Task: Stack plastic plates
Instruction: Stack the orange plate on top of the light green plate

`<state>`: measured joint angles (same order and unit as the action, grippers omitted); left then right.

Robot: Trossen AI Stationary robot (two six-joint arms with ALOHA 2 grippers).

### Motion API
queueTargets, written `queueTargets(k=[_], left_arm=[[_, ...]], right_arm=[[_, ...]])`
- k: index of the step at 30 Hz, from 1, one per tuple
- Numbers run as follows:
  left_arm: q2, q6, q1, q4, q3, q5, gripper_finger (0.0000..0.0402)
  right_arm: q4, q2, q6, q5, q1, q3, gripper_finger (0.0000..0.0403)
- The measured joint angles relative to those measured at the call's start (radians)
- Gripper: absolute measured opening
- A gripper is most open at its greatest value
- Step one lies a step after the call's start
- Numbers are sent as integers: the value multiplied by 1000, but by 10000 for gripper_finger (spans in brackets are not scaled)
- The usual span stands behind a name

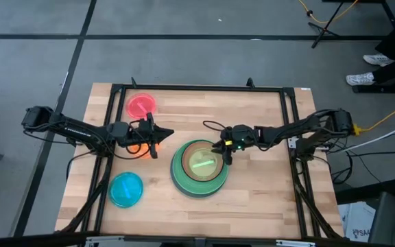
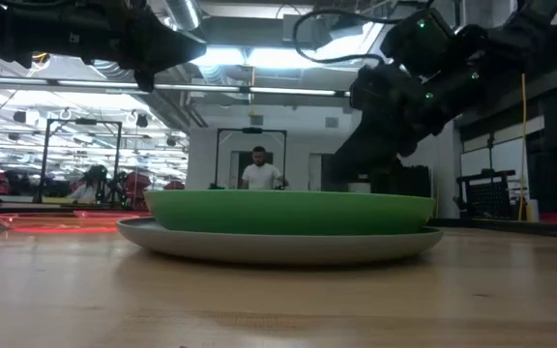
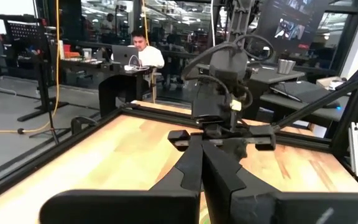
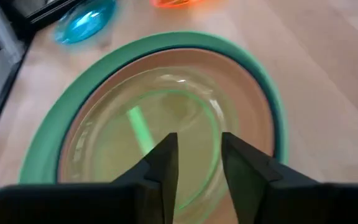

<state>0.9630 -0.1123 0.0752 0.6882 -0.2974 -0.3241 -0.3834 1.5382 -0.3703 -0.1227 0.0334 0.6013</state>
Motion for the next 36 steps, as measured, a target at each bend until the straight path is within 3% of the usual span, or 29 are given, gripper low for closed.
queueTargets(k=[6,14,17,20,23,28,33,36], left_arm=[[0,12,10,-1,0,-3,0],[71,183,111,-28,-68,-32,0],[144,224,145,-113,-149,-41,0],[207,218,180,-308,-256,-121,0],[255,134,214,-581,-367,-195,0],[292,-114,273,-970,-519,-203,0],[295,-280,309,-1013,-528,-110,3],[294,-356,296,-1048,-529,-79,26]], right_arm=[[140,-128,112,-62,-11,27,124],[299,-269,292,70,-174,25,124],[298,-273,330,112,-257,25,124],[267,-273,374,141,-346,25,124],[247,-274,411,173,-425,25,124],[246,-274,427,271,-519,25,124],[169,-273,373,315,-603,3,124],[100,-273,372,335,-655,-20,124]])
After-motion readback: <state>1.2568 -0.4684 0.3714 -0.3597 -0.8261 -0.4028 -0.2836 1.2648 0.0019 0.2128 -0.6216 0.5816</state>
